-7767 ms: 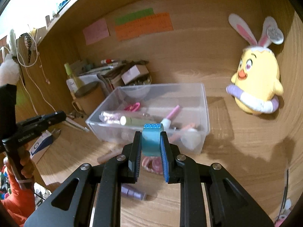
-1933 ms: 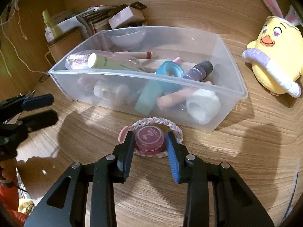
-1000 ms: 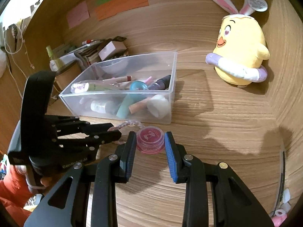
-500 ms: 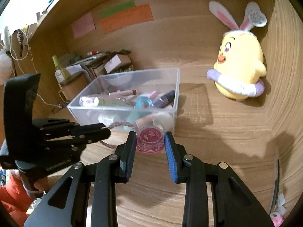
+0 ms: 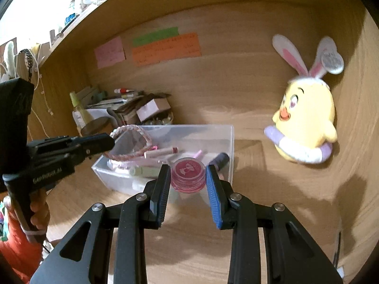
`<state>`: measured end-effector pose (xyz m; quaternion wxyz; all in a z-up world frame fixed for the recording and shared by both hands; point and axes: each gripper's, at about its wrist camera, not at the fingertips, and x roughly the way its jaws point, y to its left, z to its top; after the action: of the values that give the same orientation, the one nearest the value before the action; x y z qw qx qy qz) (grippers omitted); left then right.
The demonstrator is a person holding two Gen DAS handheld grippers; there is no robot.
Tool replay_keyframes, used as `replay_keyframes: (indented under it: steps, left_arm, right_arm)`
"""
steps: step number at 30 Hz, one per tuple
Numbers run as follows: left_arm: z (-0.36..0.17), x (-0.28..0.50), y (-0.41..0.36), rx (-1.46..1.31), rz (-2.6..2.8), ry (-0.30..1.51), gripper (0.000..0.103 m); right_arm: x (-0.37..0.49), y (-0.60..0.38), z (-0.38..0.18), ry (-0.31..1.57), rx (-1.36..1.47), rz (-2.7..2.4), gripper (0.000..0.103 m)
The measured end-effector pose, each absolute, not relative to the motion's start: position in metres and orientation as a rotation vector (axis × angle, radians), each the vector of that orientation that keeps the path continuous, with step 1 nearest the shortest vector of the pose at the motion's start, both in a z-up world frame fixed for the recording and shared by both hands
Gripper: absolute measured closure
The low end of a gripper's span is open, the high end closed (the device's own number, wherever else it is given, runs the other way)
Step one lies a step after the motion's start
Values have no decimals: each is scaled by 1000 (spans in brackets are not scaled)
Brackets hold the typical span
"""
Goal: Organize objects
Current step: 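Lower the lip balm tin and strap into the box, then open both tools and withdraw them from the box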
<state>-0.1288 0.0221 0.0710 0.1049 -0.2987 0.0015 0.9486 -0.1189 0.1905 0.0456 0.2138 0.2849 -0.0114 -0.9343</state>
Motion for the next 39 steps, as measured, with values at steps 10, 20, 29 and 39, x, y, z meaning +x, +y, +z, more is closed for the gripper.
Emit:
replay_keyframes:
  steps: [10,20,29,39]
  left_arm:
    - [48,-162,-9,-1013,2806,-78,92]
    - [24,-172,-16,-1111,2742,-125,92]
    - [31,-153,-13,-1053,2767,-86,65]
    - [51,-123,-15,-923,2842,-48,33]
  right_arm:
    - [-158,156,43,39,850,-2568,75]
    - [-190,130,6,94,985,-2515,75]
    - [-194,119,-5,158,1020,-2513,66]
    - [-159,129,28,159,876,-2555,34]
